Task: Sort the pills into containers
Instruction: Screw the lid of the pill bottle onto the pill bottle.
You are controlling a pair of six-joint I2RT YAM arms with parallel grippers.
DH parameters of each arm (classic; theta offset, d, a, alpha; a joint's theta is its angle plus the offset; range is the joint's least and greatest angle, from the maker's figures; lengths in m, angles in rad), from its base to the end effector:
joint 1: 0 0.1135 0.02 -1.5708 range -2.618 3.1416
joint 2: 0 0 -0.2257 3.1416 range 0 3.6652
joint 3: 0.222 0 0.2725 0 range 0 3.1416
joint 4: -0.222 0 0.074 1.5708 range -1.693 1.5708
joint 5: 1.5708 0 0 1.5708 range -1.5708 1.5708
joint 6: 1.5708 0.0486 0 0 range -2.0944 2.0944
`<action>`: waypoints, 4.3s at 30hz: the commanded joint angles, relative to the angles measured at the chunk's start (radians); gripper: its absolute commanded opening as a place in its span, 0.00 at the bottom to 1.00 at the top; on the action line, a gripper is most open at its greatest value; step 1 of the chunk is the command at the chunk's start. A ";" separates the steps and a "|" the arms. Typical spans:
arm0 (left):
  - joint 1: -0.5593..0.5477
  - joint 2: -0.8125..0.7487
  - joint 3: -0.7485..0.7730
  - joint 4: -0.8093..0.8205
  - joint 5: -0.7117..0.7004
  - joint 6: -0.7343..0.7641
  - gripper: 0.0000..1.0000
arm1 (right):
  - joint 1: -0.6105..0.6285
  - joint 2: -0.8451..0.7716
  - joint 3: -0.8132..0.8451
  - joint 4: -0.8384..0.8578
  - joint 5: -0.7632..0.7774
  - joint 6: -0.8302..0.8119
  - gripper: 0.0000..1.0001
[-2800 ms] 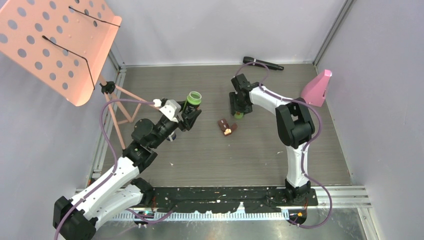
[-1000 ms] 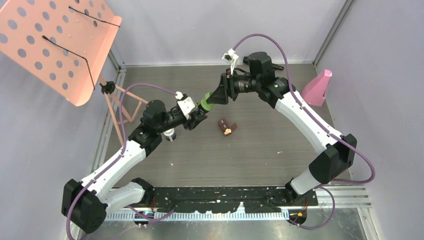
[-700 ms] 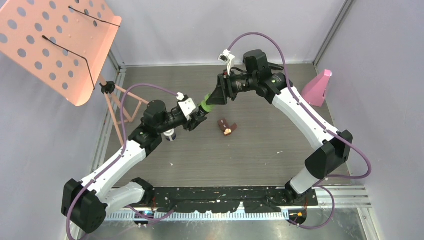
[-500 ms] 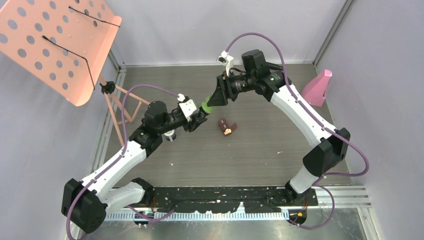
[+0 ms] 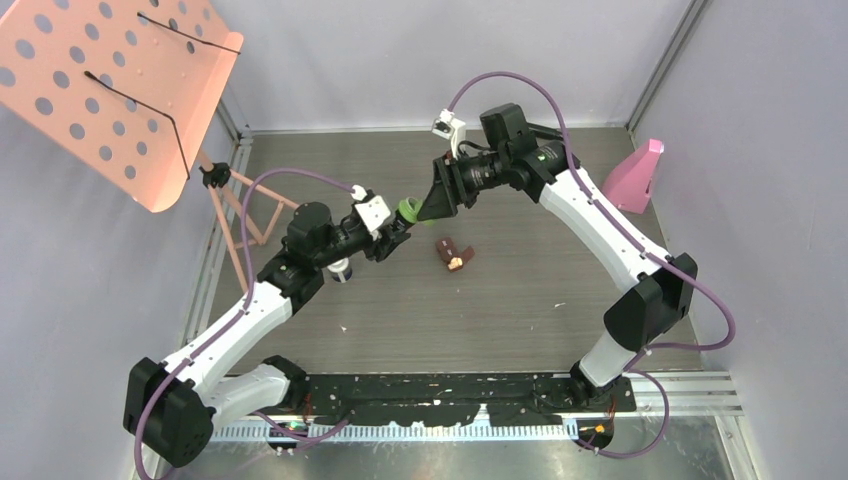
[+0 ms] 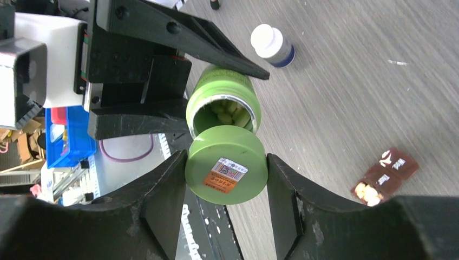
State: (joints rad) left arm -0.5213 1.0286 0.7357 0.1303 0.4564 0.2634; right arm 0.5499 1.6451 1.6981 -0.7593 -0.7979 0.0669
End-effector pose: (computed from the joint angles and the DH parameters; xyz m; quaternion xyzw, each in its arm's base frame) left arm 0.2420 -0.1637 0.2685 0.4192 0.6300 -0.2521 0.6032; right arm 0.3068 0.2288 0.3425 -0.3581 0.7735 0.4532 0.2607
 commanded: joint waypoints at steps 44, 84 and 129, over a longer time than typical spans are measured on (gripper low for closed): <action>-0.007 -0.061 0.030 0.170 0.117 0.001 0.00 | 0.100 0.047 -0.034 0.059 -0.054 0.001 0.41; -0.016 0.064 -0.148 0.628 -0.332 0.066 0.00 | 0.107 0.110 0.106 0.255 0.353 0.620 0.93; -0.012 -0.070 -0.041 0.135 0.263 -0.037 0.00 | 0.105 -0.196 -0.110 0.074 -0.100 -0.553 0.98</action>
State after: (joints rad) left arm -0.5346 0.9577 0.6441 0.2600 0.6903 0.1978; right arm 0.6289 1.5566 1.6653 -0.8436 -0.9630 -0.5552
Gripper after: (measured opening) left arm 0.534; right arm 0.989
